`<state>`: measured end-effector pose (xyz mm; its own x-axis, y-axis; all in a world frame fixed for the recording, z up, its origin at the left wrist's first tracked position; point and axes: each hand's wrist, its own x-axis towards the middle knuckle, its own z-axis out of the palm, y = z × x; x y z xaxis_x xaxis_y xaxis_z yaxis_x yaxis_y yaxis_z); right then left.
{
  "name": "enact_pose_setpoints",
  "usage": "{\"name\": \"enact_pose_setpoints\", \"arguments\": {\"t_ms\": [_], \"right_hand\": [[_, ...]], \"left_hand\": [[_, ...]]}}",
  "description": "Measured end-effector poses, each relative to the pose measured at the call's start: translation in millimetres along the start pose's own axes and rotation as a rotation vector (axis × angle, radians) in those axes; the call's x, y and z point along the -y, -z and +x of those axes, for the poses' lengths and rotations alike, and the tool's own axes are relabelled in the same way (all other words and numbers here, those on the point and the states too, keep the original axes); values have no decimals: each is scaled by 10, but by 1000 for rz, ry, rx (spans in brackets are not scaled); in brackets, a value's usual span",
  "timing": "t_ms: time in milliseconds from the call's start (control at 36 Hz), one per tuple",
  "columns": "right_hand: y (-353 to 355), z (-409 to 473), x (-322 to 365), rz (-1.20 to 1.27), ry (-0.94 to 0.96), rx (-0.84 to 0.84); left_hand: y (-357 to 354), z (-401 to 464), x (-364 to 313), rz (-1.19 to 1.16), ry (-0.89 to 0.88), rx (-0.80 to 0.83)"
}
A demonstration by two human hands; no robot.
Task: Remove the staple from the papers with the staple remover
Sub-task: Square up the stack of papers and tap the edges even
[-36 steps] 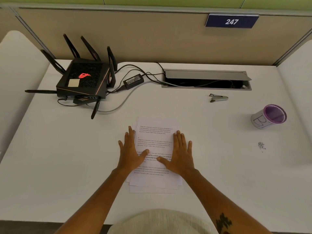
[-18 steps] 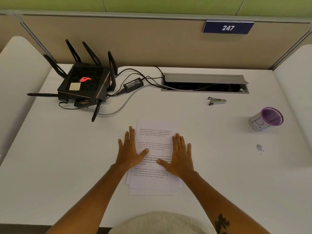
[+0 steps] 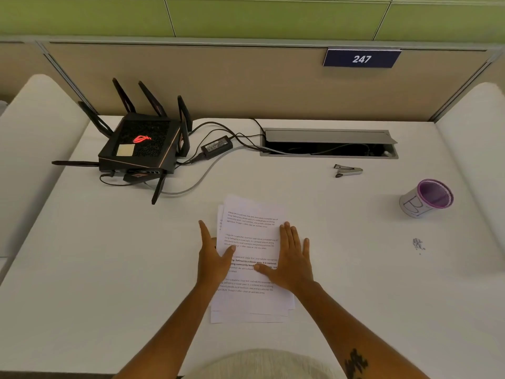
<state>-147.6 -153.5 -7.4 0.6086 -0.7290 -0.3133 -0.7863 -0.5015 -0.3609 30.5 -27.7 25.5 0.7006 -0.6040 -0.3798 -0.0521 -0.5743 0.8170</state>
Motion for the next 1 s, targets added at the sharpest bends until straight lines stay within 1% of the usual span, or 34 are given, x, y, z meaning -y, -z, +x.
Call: {"name": "enact_pose_setpoints", "arguments": {"t_ms": [56,111,139,222,278,333,444,528,611,722,833,1000], "right_hand": [[12,-14,14,22,6,5],[37,-43,16,106,10,-9],[56,-62,11,197,3,-31],[147,-131,-27,615,-91,-140],[229,-168,-66,846,-148,-181],[325,-188,-116,1009,-185,-168],[459,-228,-135,1262,-192,-43],[478,-286,-28,1331,-184,-52],[482,-351,73,1397,-205,-68],[578,-396,119,1324,-223,-116],[788,-383,158,1274,-193,-199],[1187,-330,321,1213,-62,-415]], "left_hand": [[-22,-48,9,-32,23,-8],[-16,-88,6,-70,12,-17],[-4,-107,-2,-97,-8,-18],[80,-141,-58,-147,-66,6],[159,-146,-94,-162,-99,38],[235,-155,-140,-186,-116,56],[286,-213,-244,-310,-101,79],[192,-276,-296,-383,-58,113],[65,-338,-305,-392,-6,129],[25,-376,-357,-369,-4,77],[119,-354,-537,-378,-83,18],[278,-302,-929,-368,-276,-40]]}}
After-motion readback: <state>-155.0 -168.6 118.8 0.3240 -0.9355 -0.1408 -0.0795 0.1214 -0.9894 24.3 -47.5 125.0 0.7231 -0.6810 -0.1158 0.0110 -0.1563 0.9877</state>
